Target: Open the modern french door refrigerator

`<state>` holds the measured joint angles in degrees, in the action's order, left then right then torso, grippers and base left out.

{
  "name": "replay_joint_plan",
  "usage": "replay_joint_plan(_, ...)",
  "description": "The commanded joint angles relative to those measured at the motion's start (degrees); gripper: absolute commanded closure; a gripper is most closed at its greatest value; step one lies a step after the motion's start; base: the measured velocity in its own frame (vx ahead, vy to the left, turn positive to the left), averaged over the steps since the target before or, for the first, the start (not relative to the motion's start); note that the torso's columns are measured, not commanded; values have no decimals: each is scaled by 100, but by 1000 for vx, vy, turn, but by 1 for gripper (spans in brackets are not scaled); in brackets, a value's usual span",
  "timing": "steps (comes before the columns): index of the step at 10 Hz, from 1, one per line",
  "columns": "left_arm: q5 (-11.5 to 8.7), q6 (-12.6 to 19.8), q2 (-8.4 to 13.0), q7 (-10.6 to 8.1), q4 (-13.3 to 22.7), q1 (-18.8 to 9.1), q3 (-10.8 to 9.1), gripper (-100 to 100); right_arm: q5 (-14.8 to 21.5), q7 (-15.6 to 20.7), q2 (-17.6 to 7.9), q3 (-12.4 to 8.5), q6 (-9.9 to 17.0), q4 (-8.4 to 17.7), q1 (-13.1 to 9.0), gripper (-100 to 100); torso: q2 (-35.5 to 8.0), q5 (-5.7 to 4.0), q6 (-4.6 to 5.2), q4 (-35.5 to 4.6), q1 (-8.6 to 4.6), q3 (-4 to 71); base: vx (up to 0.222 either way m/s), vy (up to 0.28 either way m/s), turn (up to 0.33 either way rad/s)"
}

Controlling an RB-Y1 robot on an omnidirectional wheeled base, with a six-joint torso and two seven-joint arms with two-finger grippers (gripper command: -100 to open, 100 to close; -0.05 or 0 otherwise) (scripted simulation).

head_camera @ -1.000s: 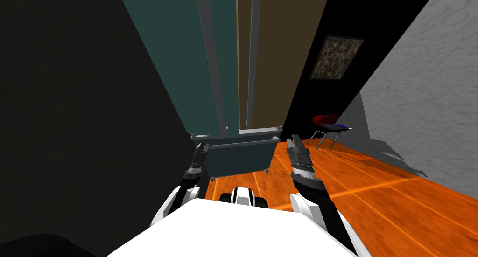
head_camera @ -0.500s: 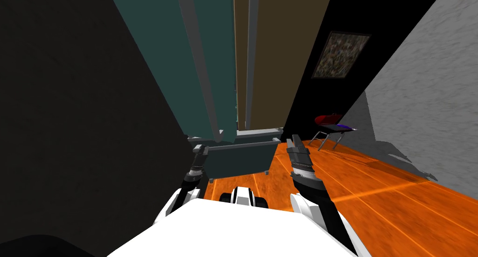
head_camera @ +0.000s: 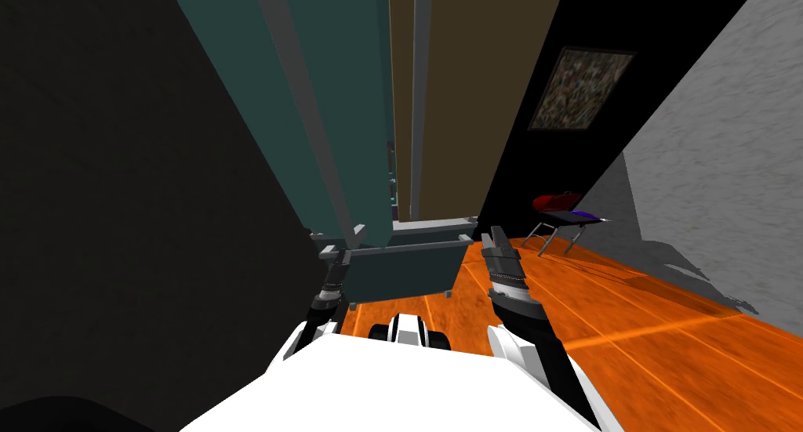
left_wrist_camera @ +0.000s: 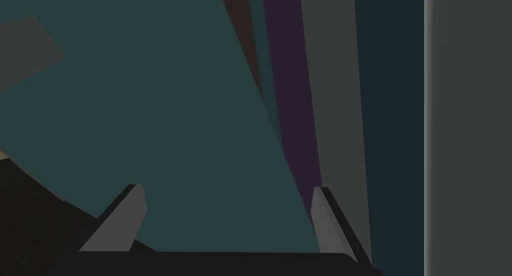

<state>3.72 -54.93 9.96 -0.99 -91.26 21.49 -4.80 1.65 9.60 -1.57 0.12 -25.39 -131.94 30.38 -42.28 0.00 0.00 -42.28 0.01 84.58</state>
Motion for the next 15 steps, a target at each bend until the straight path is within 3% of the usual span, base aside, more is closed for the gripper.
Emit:
replay_joint_plan(1, -14, -175, -32, 3, 359, -95, -7, -100, 0, 0, 0, 0, 0, 0, 0, 0, 0, 0, 0, 0, -3, 0, 41, -31, 13)
replay_joint_plan(6, -54, -602, -123, -3, 1119, -265, -25, -100, 0, 0, 0, 0, 0, 0, 0, 0, 6, -2, -1, 2, -10, 3, 43, -32, 20)
replay_joint_plan(8, -80, -876, -182, -7, 1583, -375, -36, -100, 0, 0, 0, 0, 0, 0, 0, 0, 3, 1, 0, 1, 0, 1, 67, -34, 41)
replay_joint_plan(15, -116, -1258, -260, -13, 2309, -530, -52, -100, 0, 0, 0, 0, 0, 0, 0, 0, 99, 41, 37, 58, 17, 46, 31, -24, 20)
